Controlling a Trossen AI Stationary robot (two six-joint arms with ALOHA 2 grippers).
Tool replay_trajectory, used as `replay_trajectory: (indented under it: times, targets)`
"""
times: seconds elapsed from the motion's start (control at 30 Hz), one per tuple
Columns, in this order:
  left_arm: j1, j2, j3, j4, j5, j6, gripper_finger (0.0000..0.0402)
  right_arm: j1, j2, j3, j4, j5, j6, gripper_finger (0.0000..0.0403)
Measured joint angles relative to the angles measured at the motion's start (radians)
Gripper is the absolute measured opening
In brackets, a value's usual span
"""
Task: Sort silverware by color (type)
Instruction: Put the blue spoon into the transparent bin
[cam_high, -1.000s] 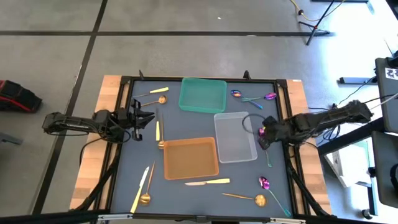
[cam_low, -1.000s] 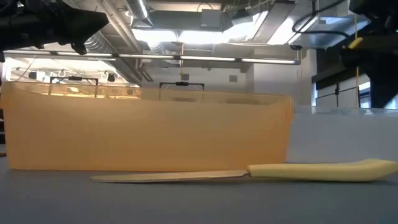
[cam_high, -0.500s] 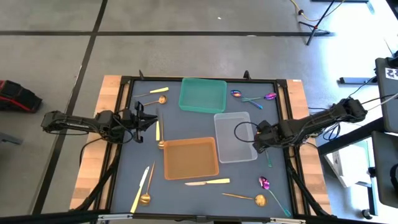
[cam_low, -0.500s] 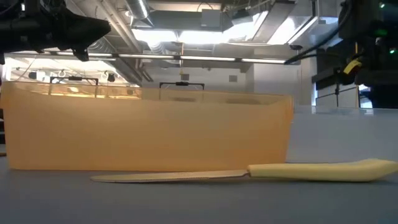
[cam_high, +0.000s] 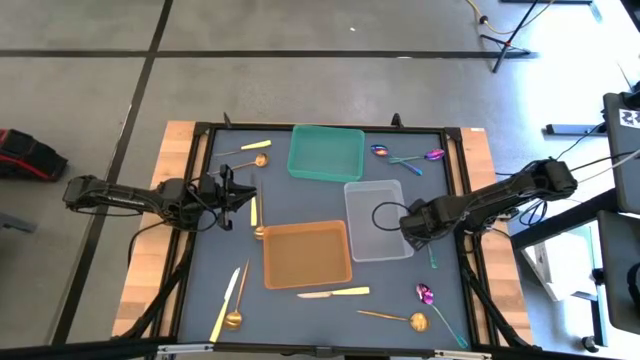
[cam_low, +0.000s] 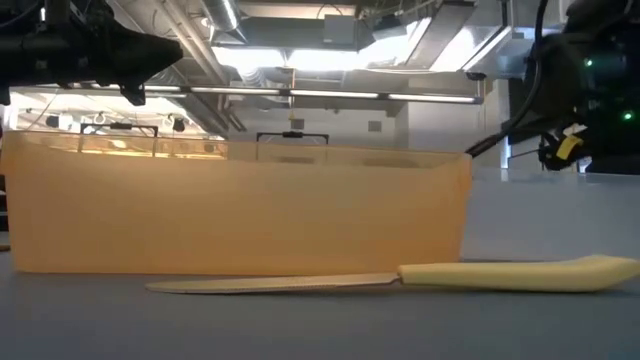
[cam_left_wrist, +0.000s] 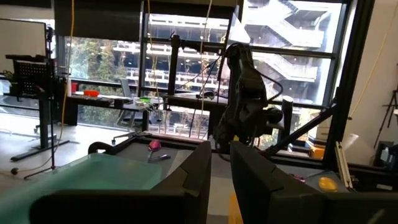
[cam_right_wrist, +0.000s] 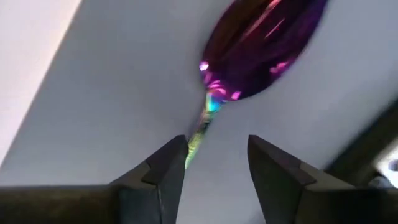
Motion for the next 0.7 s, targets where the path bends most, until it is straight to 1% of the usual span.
replay_trajectory:
  times: [0.1, 0.2, 0.3, 0.6, 0.7]
  targets:
    - [0.0, 0.0, 0.0, 0.003, -0.002, 0.0, 0.0055, 0.002, 0.006, -0.024, 0.059, -0.028, -0.005, 0.0167]
    - [0.0, 0.0, 0.0, 0.014, -0.005, 0.0, 0.0055, 0.002, 0.006, -0.031, 0.081, -0.036, -0.02, 0.0151]
    - [0.0, 0.0, 0.0, 0.017, -0.005, 0.0, 0.0055, 0.002, 0.007, -0.032, 0.082, -0.038, -0.022, 0.0122]
    - [0.0, 0.0, 0.0, 0.037, -0.006, 0.0, 0.0055, 0.003, 0.008, -0.032, 0.082, -0.028, -0.045, 0.0017]
    - [0.0, 0.0, 0.0, 0.037, -0.006, 0.0, 0.0055, 0.003, 0.008, -0.032, 0.078, -0.052, -0.075, 0.0006]
